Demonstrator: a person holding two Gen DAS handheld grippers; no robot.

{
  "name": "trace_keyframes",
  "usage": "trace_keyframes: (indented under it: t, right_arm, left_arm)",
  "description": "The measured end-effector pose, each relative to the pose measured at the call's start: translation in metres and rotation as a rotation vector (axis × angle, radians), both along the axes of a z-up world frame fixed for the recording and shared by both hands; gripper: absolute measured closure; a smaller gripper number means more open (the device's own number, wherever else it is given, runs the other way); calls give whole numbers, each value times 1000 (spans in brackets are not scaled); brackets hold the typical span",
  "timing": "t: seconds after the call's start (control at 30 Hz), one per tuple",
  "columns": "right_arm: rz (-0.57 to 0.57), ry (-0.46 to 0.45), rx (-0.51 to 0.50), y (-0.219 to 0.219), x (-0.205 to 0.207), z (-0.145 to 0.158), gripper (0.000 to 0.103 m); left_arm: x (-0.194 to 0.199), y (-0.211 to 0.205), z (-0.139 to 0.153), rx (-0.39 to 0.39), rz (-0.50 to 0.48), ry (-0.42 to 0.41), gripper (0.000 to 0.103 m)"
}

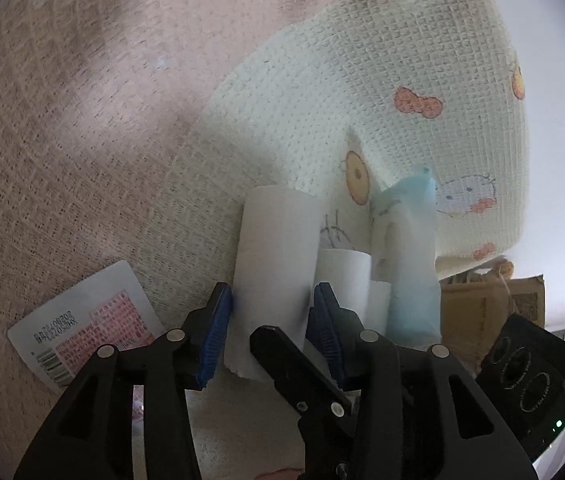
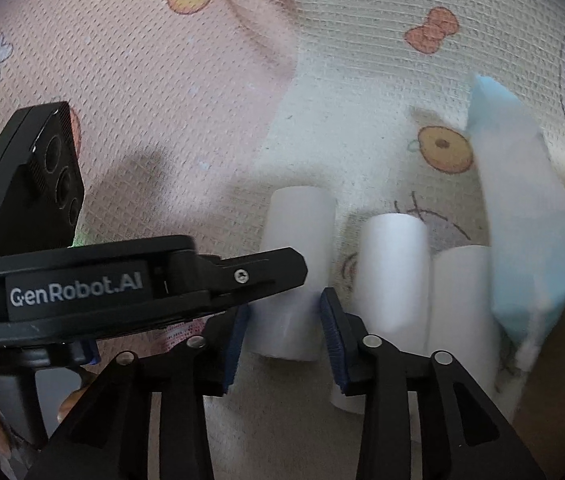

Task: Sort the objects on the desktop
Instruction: 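Close the right tool on a white paper roll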

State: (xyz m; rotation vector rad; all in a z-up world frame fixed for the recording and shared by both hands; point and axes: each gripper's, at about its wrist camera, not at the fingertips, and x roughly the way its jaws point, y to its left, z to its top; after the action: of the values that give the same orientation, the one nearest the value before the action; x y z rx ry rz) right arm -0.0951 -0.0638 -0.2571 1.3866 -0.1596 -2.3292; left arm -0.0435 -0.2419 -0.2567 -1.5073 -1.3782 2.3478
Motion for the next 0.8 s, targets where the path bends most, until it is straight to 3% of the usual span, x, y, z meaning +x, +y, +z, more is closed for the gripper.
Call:
trace_keyframes:
  t: [0.13,0.47,0.7,0.8]
  right_arm:
    - [-37,-54,-43,1,-6,-5,64]
    - [6,-5,27,-8,-8,-2,62]
    - [34,51,47,-7,1,24,62]
    - [62,118,73,-9,8,46,62]
  left_arm:
    - [2,-6,-2,20,9,17,58]
    - [9,3,8,-30,24,58,58]
    - [29,7,38,-62,41,145,58]
    - [38,10,55,-79,65,193,58]
